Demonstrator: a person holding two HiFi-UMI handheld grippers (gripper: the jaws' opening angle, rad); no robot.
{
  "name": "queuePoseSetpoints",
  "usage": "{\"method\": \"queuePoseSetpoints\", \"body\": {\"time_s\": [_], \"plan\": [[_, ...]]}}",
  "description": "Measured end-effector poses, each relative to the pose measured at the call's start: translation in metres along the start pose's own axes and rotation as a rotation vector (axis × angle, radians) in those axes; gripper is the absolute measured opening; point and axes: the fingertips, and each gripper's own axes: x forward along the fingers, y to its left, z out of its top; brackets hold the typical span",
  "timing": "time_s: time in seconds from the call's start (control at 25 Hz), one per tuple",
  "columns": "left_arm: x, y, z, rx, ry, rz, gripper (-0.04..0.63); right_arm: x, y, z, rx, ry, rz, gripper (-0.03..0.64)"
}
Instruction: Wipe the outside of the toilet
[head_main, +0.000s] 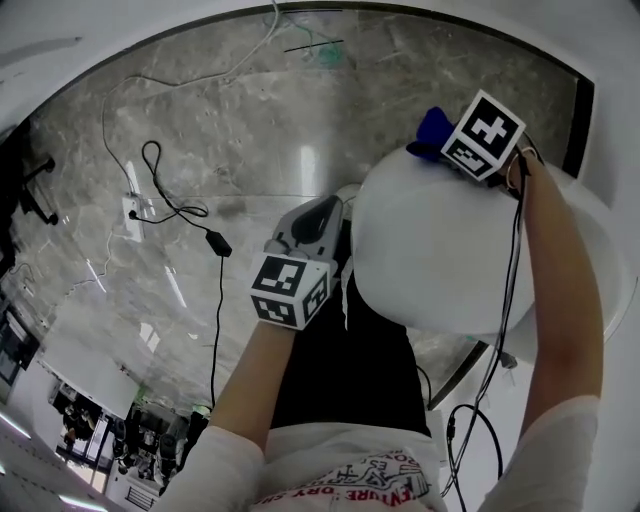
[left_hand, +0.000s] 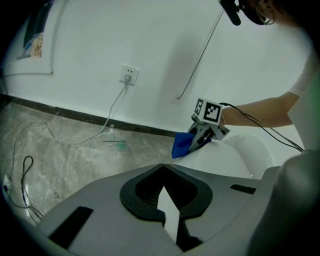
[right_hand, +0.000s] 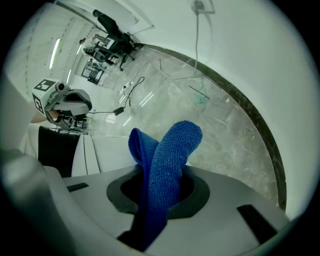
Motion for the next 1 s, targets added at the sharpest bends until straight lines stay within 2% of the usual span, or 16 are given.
{"method": "queuePoseSetpoints", "body": {"time_s": [0.16, 0.36, 0.8, 1.0], "plan": [[-0.020, 0.014, -0.017, -0.046, -0.028, 0.011, 0.006, 0.016, 0.037, 0.035, -0.123, 0.041, 0.048, 0.072], [-0.052, 0.034, -0.046, -0.120, -0.076, 0.062, 0.006, 0.041, 0.083, 0.063, -0.277, 0.146, 0.081, 0.072], [-0.121, 0.067, -0.096, -0.241, -0.164, 0.165, 0.006, 0.086, 0.164, 0.085, -0.542, 0.340, 0.065, 0.072], [-0.142, 0.073, -0.108, -0.284, -0.191, 0.204, 0.006, 0.092, 0.199, 0.092, -0.611, 0.336, 0.087, 0.072]]}}
